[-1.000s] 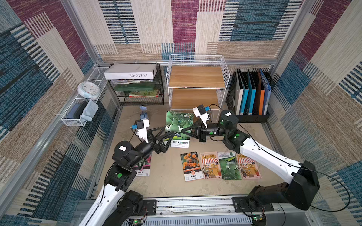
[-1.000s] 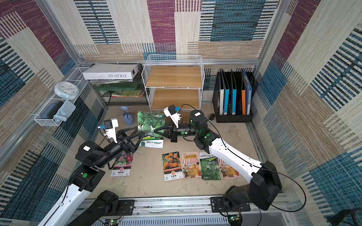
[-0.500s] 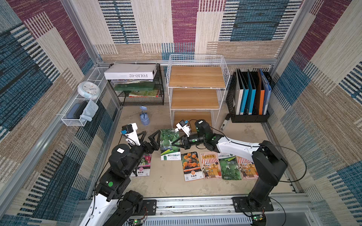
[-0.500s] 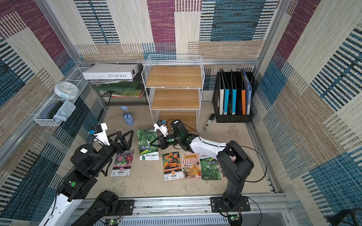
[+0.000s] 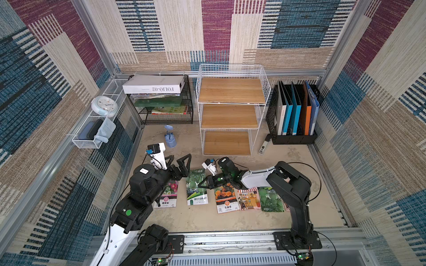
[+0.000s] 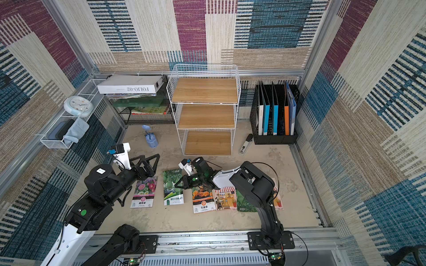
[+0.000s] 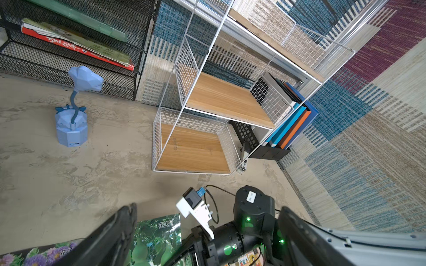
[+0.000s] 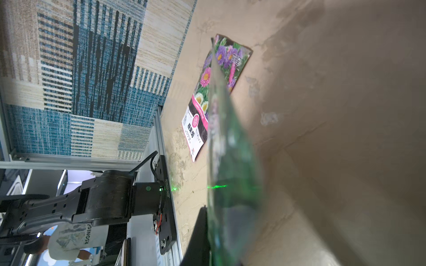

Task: Take the seed bag off the shelf
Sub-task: Place the seed packet at the center of the board.

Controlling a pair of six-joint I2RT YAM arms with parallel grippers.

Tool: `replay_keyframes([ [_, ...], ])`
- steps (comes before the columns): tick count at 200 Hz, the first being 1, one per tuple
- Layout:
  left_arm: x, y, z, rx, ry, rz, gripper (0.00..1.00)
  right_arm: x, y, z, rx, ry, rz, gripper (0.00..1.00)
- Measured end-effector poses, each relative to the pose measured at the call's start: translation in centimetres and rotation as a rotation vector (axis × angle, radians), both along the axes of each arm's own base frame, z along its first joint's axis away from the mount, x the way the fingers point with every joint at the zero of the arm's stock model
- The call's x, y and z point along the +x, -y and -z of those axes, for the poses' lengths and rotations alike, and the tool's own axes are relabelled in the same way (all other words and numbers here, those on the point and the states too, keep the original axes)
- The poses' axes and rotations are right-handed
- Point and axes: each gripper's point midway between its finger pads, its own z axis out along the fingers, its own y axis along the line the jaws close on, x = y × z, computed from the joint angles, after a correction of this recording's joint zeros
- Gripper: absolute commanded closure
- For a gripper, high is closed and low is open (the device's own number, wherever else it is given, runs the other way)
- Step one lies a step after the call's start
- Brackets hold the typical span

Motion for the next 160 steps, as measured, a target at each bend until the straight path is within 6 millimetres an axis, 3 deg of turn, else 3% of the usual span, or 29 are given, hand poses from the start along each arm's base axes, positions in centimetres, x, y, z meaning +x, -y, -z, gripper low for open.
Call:
replay_keyframes([
  [92,0.4,0.8,1.3,0.019,-0.07,0.035,0.0,0.0,-3.6,1.6,-0.116,-0.049,0.09,1.0],
  [160,0.2,1.0,1.3,0.022,-0.067,0.052,0.0,0.6,-1.4,5.0,-0.319,-0.073,0.184,1.0],
])
